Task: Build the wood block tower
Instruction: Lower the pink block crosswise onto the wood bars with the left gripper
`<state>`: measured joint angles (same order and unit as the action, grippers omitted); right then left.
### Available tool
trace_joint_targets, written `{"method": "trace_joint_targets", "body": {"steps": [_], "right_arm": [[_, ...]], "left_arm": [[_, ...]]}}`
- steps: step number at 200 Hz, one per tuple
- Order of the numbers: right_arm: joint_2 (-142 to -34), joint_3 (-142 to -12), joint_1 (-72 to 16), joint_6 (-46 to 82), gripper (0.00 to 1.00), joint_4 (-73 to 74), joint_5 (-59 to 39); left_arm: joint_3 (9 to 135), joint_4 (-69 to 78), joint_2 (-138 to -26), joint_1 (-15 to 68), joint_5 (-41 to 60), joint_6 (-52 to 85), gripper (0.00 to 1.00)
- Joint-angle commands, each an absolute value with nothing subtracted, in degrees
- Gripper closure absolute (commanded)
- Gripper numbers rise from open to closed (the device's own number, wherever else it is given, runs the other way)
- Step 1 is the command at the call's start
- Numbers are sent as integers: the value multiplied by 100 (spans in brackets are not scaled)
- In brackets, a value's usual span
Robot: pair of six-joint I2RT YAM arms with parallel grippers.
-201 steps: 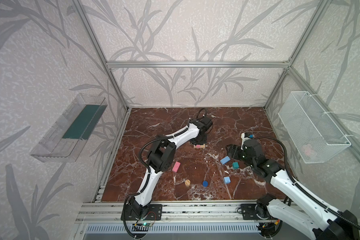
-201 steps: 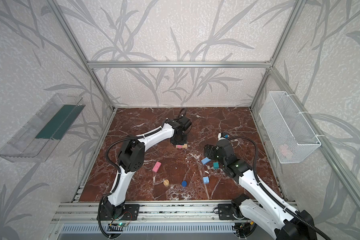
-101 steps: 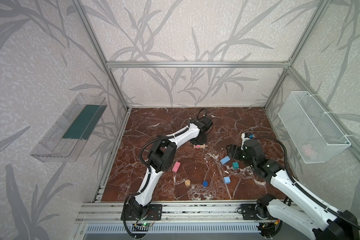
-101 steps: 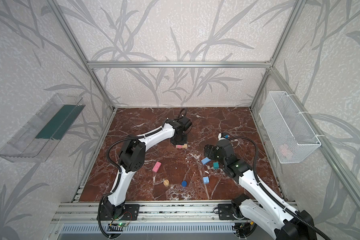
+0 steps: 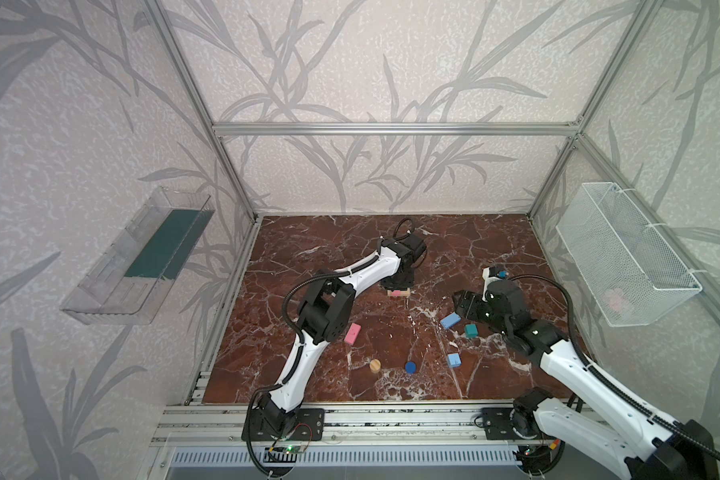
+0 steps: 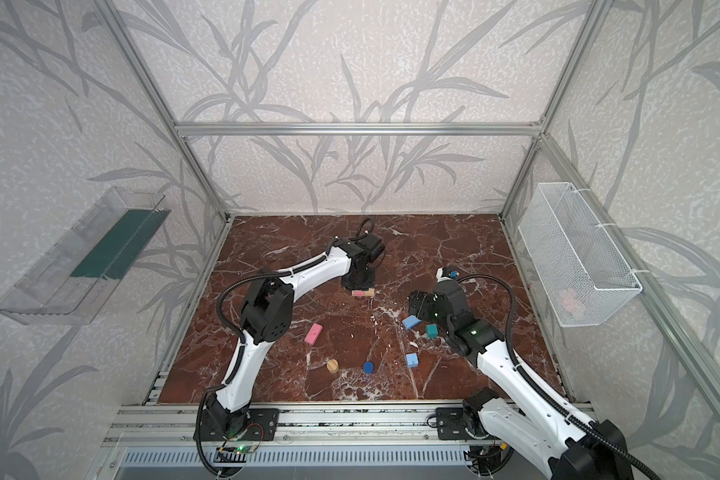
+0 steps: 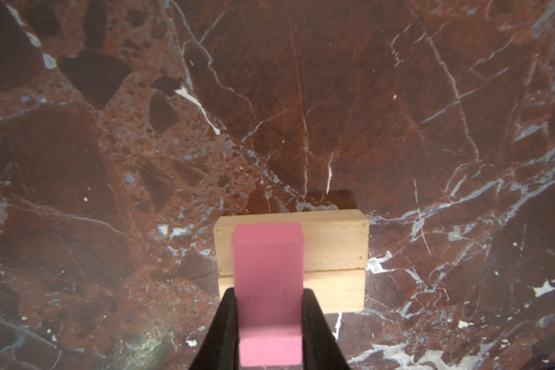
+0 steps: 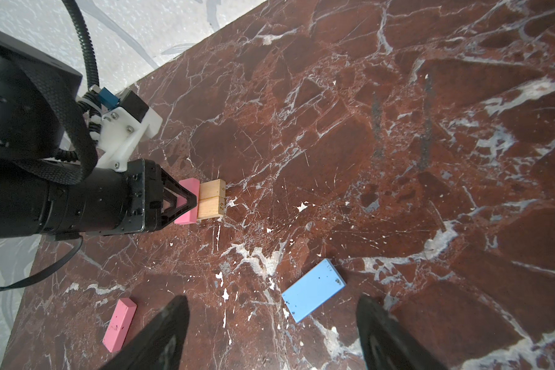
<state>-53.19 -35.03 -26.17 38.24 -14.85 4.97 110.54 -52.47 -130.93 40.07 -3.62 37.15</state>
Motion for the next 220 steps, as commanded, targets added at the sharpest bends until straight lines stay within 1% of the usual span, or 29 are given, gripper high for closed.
{"method": "trace_joint_targets", "body": {"steps": [1,47,115,191,220], "right_arm": [[-5282,-3445,-2584,3876,18,-1459,484],[-5276,-3437,-2569,3880,18,-1458,483],[-5291,-3428,-2566,3882,18,-1441,474],[-5265,-3401,-2566,3906,18,-1408,466],[-5265,-3410,-2562,3912,18,-1406,446]], "left_arm": [[11225,-5475,-13175,4034,-553,3846,83],[11224,-5472,-13202,4034,-560,3841,80],[11233,-5467,-13215,4034,-562,3859,69],[11257,-5494,-13097,4034,-615,3832,63],[11244,-5511,-12981,4045,-606,3833,58]]}}
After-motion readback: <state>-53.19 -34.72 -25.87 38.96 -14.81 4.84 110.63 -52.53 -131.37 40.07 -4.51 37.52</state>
